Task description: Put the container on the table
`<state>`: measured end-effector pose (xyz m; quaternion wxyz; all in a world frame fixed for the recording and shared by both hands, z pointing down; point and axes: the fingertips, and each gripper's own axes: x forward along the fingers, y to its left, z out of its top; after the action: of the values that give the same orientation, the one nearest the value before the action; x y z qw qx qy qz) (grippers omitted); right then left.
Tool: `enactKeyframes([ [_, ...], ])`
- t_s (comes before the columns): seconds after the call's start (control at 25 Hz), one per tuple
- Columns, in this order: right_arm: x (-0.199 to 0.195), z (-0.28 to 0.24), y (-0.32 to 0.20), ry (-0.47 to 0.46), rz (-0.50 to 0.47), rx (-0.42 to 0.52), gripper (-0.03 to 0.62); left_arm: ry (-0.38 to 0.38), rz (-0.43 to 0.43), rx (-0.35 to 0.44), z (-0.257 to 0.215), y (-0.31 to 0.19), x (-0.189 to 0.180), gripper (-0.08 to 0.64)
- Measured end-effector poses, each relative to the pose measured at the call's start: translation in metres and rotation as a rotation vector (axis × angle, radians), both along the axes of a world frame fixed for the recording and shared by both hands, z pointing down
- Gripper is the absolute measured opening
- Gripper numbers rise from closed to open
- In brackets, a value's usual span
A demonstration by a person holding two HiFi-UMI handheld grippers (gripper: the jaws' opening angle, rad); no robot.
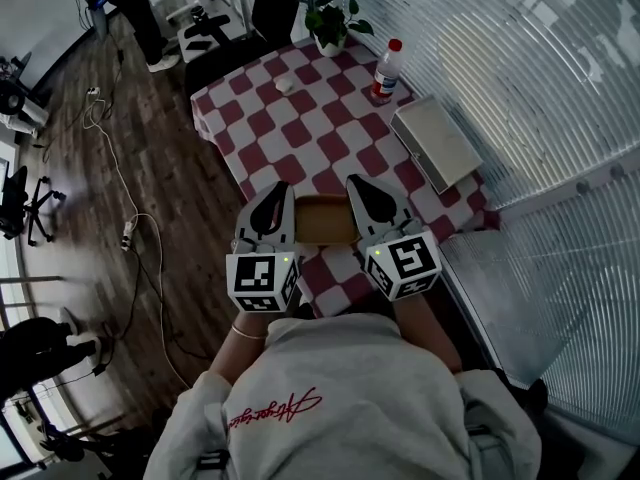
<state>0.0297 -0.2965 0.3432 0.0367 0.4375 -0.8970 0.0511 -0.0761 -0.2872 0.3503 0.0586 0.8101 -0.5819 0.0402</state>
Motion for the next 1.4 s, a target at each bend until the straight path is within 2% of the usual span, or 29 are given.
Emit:
enactKeyframes([
  [0.4, -0.002, -0.011, -0.003, -0.049, 0.002, 0.019, 0.011, -0.024, 0.012, 0.039, -0.012, -0.001, 0.005, 0.023],
  [1.28, -0.015, -0.018, 0.0, -0.039, -0.001, 0.054, 0.009, -0.03, 0.025, 0.069, -0.017, 0.002, -0.002, 0.023],
  [1.4, -0.019, -0.02, 0.003, -0.036, -0.004, 0.061, 0.009, -0.002, 0.029, 0.06, -0.018, 0.004, -0.005, 0.023],
])
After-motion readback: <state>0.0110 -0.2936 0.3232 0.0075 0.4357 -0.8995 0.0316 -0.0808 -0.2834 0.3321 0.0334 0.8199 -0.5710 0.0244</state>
